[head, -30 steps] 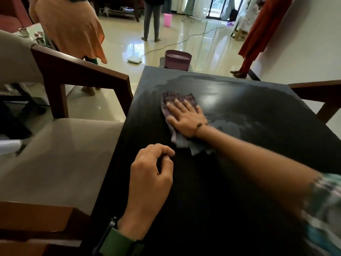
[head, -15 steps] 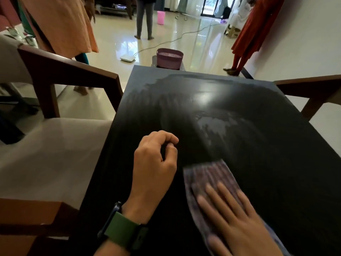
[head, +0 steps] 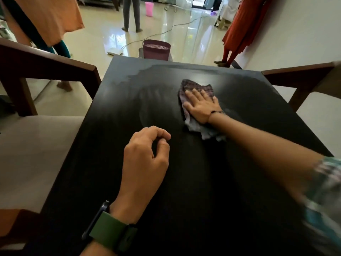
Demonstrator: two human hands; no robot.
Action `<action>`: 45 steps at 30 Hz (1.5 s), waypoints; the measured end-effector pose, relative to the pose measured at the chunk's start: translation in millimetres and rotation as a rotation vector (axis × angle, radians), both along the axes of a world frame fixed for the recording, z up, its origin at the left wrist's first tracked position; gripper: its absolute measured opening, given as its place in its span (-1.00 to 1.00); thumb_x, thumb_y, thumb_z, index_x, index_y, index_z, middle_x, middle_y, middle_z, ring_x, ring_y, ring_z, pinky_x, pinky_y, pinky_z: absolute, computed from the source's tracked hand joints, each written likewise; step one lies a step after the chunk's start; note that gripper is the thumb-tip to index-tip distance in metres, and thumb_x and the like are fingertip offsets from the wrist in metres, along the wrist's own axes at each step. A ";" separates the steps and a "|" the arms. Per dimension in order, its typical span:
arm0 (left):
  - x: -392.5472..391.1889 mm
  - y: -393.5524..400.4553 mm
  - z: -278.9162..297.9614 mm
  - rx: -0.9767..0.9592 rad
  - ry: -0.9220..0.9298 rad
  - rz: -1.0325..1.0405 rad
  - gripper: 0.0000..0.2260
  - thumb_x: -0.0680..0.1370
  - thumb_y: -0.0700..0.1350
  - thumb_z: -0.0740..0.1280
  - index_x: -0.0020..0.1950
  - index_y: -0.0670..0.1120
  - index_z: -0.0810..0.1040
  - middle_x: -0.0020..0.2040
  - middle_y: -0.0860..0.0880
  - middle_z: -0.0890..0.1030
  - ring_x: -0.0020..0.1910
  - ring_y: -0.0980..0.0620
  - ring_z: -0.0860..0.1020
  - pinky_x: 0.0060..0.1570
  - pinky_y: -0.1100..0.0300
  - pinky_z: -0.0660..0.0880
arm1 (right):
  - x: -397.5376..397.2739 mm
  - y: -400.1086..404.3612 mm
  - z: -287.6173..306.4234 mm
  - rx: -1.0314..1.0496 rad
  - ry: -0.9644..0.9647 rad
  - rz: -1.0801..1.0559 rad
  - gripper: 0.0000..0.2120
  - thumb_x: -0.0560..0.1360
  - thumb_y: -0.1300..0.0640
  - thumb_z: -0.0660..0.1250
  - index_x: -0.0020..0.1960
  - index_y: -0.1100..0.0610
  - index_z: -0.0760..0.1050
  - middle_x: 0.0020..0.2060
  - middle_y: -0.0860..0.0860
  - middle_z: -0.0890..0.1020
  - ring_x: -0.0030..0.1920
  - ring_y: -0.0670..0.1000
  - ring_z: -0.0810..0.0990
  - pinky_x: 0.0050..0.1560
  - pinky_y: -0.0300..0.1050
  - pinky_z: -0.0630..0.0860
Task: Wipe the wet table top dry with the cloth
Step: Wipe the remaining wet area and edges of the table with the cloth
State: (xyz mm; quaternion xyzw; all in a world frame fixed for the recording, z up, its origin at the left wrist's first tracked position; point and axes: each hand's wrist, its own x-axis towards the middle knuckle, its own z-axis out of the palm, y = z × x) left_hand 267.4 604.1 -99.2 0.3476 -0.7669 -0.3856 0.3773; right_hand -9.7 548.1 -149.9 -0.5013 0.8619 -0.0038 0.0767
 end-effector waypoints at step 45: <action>-69.9 140.6 38.9 -0.010 -0.070 -0.170 -0.89 0.49 -0.27 0.25 -0.11 -0.15 0.57 -0.17 -0.06 0.57 -0.18 -0.03 0.51 -0.09 0.03 0.47 | 51.6 355.0 0.7 0.020 0.054 0.012 -0.46 0.55 -0.27 -0.11 0.41 -0.28 -0.33 0.50 -0.16 -0.18 0.50 -0.06 -0.25 0.45 0.07 -0.20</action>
